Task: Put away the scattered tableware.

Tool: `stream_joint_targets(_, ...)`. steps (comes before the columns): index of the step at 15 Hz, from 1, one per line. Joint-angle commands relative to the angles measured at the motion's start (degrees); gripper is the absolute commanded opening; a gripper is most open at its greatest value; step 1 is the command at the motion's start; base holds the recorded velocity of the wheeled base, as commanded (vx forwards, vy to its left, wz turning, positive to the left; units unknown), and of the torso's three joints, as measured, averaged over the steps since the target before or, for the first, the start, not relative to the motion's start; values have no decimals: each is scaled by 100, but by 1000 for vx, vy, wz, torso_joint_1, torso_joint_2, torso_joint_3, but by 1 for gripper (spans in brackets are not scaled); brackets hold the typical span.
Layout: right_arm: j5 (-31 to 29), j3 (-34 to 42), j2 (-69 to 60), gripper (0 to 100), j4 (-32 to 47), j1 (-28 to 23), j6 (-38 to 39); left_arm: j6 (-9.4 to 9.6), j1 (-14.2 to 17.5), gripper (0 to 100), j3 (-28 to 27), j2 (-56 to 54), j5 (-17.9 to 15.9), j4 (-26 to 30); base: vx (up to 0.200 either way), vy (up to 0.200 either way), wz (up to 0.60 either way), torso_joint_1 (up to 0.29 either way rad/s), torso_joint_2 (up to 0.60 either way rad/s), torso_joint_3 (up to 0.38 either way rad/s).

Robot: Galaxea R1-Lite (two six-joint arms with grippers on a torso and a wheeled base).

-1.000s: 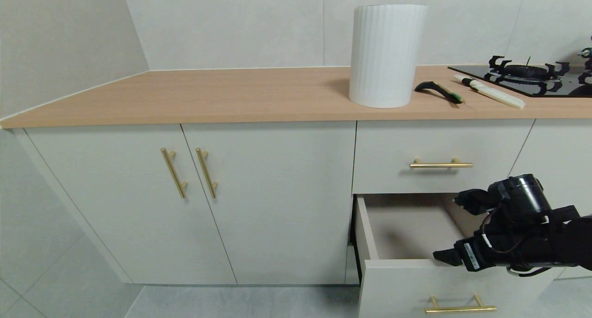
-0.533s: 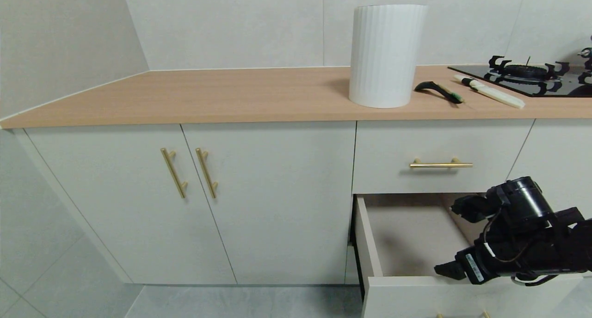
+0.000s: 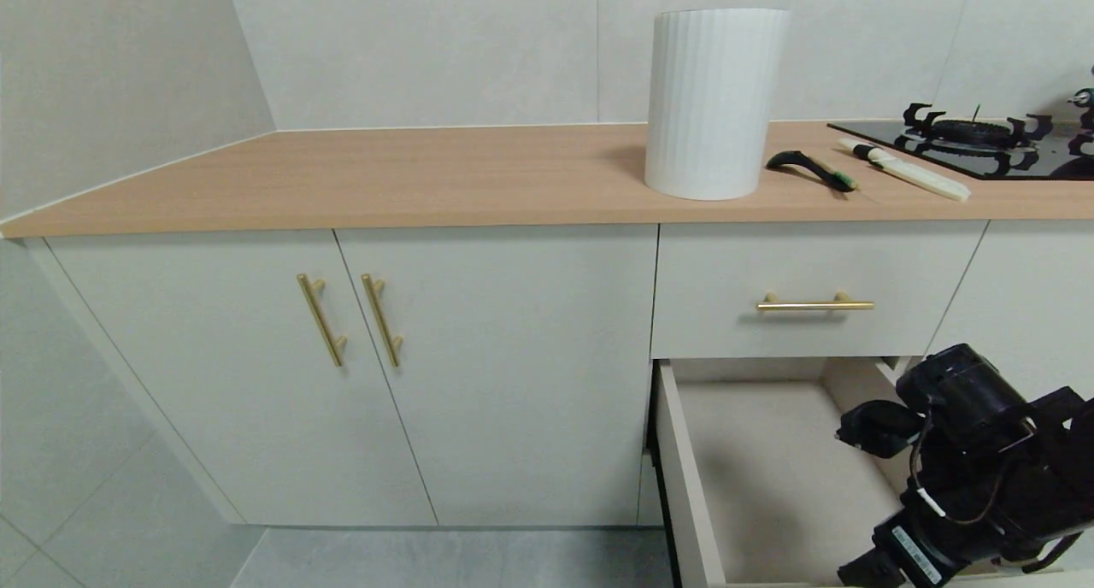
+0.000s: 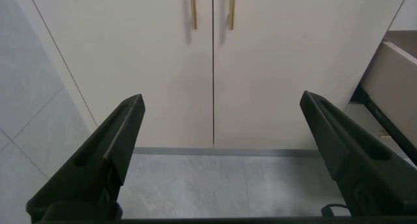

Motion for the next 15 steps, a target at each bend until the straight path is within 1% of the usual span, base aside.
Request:
stream_joint_targets(1,4,-19,-137,100,313,160,-118,-6,2,100,0,9,4,-1,0,0,0,0,0,0)
stream_joint_targets(5,-5,7,-260,100,954,423,-338,2,2,100,0,9,4,-1,0,0,0,0,0,0)
stream_joint_targets(7,-23,-81,-260,100,928,414,-320,2,2,100,0,9,4,-1,0,0,0,0,0,0)
stream_joint_targets(8,-31,-274,-295,100,928,362,-250,2,2,100,0,9,4,-1,0,0,0,0,0,0)
stream_joint_targets(9,-5,-467,-339,100,919,239,-56,-6,2,100,0,9,4,-1,0,0,0,0,0,0)
stream_joint_targets(11,30,-916,-330,100,884,72,594,-6,2,100,0,9,4,-1,0,0,0,0,0,0)
stream_joint_targets(12,48,-1065,-348,100,691,19,902,2,2,100,0,9,4,-1,0,0,0,0,0,0)
stream_joint_targets(13,30,-1065,-357,100,374,1,1200,-6,2,100,0,9,4,-1,0,0,0,0,0,0)
stream_joint_targets(14,4,-1030,-383,100,111,-7,1341,-6,2,100,0,9,4,-1,0,0,0,0,0,0)
stream_joint_targets(15,-5,-1030,-383,100,40,-16,1359,2,2,100,0,9,4,-1,0,0,0,0,0,0)
